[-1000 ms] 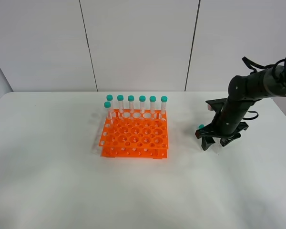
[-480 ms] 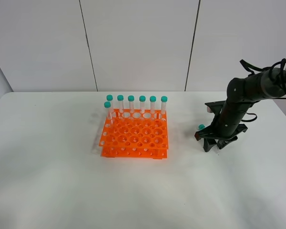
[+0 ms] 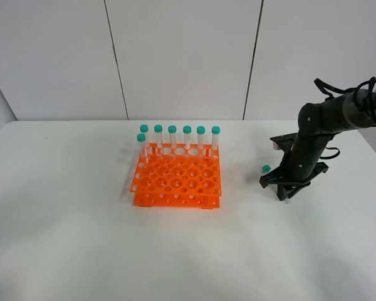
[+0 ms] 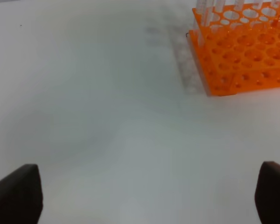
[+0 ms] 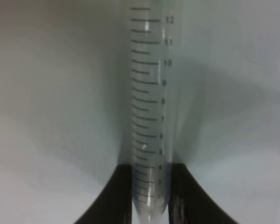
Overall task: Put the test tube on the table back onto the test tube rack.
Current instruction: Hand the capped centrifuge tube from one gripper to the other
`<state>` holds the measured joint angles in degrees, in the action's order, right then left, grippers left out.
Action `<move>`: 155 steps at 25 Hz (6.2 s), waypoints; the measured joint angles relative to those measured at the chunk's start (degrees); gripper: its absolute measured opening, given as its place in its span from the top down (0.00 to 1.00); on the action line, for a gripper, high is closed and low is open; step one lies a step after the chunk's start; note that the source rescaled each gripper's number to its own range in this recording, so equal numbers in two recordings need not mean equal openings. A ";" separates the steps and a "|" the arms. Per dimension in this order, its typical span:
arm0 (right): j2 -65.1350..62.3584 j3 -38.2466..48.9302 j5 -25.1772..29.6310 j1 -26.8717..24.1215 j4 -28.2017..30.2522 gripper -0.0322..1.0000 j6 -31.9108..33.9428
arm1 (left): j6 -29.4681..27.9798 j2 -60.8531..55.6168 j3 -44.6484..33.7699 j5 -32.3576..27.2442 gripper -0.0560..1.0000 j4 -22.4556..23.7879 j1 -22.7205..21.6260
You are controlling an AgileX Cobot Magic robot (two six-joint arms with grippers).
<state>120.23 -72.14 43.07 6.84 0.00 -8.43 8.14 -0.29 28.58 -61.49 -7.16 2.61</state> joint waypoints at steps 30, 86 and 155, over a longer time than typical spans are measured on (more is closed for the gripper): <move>-49.59 27.82 -13.35 20.10 29.57 0.94 21.05 | 0.00 0.00 0.00 0.00 0.00 0.00 0.00; -90.78 54.98 -33.49 41.79 -7.83 0.94 -7.75 | 0.00 0.00 0.00 0.00 0.00 0.00 0.00; -90.78 55.56 -34.69 39.97 -5.08 0.94 -5.90 | 101.09 75.66 24.67 25.03 0.00 -91.88 44.12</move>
<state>29.45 -16.58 8.38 46.81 -5.08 -14.33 109.23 75.37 53.25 -36.46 -99.04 46.73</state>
